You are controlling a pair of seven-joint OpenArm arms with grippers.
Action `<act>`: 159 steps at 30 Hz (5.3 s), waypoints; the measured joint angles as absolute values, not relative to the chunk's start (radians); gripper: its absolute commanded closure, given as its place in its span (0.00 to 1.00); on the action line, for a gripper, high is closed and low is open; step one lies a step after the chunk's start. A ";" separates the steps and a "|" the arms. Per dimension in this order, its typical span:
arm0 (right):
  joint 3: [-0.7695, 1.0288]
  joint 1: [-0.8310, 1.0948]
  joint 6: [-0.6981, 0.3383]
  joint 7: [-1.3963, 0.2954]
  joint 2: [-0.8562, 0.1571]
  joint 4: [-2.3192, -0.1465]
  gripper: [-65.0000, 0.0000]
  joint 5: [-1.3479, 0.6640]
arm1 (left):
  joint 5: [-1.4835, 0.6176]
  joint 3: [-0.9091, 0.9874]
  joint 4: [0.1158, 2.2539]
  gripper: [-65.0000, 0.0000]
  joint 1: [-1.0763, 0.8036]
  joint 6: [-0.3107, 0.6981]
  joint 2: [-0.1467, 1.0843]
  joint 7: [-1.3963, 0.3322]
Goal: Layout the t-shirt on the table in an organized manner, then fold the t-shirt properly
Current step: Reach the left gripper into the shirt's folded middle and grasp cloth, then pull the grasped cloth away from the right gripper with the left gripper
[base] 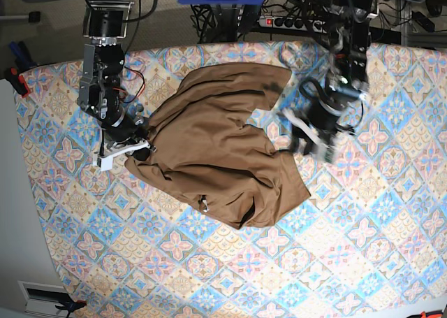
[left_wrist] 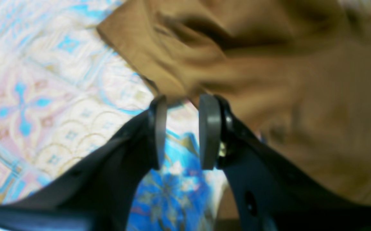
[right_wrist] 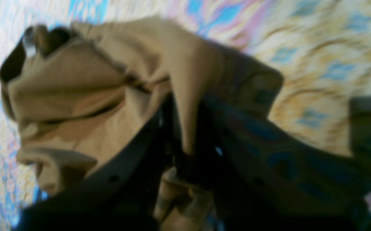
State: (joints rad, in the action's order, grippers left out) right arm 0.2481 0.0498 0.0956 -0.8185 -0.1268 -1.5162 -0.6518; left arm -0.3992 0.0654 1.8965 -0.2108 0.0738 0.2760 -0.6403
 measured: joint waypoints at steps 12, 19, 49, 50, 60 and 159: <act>0.249 0.052 0.099 -0.819 -0.144 -1.515 1.00 -0.648 | -0.474 0.214 1.665 0.73 -0.020 0.123 0.257 -0.840; 0.249 0.051 0.098 -0.818 -0.142 -1.515 1.00 -0.650 | -0.472 0.206 1.564 0.73 0.054 0.139 0.258 -0.857; 0.150 0.156 0.095 -0.808 -0.172 -1.758 0.61 -0.651 | -0.492 -0.015 0.986 1.00 0.407 0.348 0.224 -0.808; 0.150 0.165 0.099 -0.820 -0.171 -1.756 0.61 -0.650 | -0.490 -0.012 0.986 1.00 0.407 0.346 0.223 -0.808; 0.217 0.220 0.100 -0.823 -0.175 -1.753 0.61 -0.646 | -0.482 0.203 1.397 1.00 0.270 0.341 0.244 -0.977; 0.213 0.340 -0.113 -0.810 -0.171 -1.795 0.62 -0.655 | -0.468 0.625 1.567 1.00 0.012 0.427 0.352 -0.981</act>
